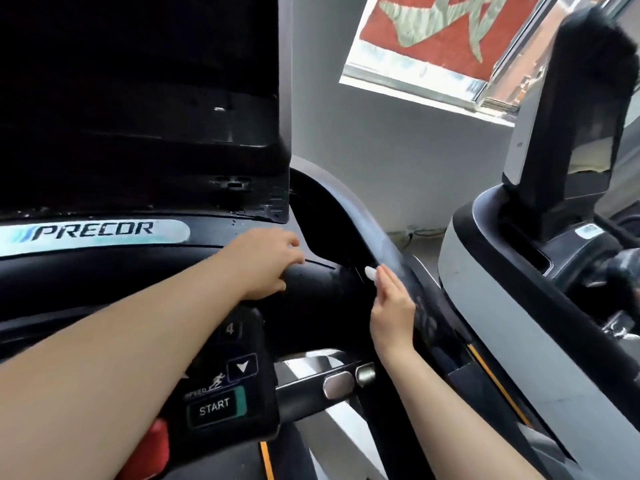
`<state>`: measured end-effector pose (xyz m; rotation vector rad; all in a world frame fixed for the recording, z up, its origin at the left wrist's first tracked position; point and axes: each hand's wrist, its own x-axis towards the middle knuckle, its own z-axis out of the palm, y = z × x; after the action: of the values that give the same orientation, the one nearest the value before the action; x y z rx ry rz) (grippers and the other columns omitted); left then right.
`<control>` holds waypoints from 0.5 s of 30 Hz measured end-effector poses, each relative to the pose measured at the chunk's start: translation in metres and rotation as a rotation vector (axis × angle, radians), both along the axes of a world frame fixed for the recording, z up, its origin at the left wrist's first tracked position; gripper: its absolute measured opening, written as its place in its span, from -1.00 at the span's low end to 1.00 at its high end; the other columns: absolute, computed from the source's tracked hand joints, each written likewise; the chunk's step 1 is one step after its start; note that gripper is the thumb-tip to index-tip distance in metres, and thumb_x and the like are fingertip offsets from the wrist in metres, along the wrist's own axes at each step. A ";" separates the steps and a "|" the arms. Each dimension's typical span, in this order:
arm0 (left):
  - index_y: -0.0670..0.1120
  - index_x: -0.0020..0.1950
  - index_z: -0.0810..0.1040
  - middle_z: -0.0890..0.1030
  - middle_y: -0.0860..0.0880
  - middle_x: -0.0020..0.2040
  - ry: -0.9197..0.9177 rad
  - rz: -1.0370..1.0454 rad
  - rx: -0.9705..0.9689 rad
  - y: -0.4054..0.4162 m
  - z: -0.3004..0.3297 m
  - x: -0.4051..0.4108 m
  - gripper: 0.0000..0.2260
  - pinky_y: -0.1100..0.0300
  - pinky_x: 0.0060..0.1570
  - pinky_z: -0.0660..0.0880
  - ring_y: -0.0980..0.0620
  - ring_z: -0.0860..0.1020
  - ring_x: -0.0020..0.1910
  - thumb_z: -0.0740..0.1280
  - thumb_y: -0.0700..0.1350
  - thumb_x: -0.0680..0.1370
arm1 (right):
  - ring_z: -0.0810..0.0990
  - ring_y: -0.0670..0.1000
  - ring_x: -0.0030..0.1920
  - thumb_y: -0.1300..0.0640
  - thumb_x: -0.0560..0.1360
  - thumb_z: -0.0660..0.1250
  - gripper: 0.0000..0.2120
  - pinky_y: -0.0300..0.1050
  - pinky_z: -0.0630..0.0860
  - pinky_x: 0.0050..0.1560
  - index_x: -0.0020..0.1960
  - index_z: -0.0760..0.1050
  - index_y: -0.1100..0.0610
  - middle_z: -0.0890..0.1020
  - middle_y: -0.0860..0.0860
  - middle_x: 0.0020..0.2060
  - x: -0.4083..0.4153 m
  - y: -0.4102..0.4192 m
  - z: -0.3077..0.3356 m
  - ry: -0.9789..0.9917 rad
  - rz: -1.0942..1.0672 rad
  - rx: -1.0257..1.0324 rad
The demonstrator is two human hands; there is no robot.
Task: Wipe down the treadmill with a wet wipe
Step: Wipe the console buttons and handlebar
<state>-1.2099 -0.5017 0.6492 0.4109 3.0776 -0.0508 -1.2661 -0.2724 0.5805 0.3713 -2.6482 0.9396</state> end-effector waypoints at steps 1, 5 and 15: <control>0.10 0.41 0.33 0.25 0.05 0.43 -0.033 -0.006 -0.052 -0.007 0.002 -0.003 -0.48 0.12 0.34 0.25 0.03 0.27 0.39 0.35 0.13 0.48 | 0.43 0.10 0.34 0.39 0.55 0.18 -0.67 -0.44 0.10 0.27 0.29 0.49 0.26 0.52 0.16 0.27 -0.002 -0.005 -0.009 -0.059 0.053 0.057; 0.16 0.40 0.30 0.29 0.08 0.38 -0.083 0.019 -0.127 -0.028 -0.001 0.000 -0.35 0.18 0.27 0.26 0.07 0.29 0.33 0.36 0.32 0.37 | 0.10 0.01 0.51 0.10 0.65 0.05 -0.52 -0.39 -0.11 0.36 0.52 0.09 0.21 0.17 0.07 0.50 0.000 -0.010 -0.039 -0.199 0.182 0.289; 0.18 0.44 0.23 0.25 0.11 0.43 -0.057 0.075 -0.090 -0.030 -0.011 0.004 -0.35 0.14 0.31 0.22 0.07 0.24 0.38 0.31 0.32 0.41 | 0.09 0.00 0.48 0.06 0.64 0.03 -0.51 -0.13 0.04 0.44 0.52 0.04 0.18 0.10 0.02 0.50 -0.007 -0.055 -0.013 -0.197 0.405 0.250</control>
<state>-1.2056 -0.5316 0.6383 0.2880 3.0169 -0.1723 -1.2727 -0.3270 0.5680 0.9482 -2.9417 0.7841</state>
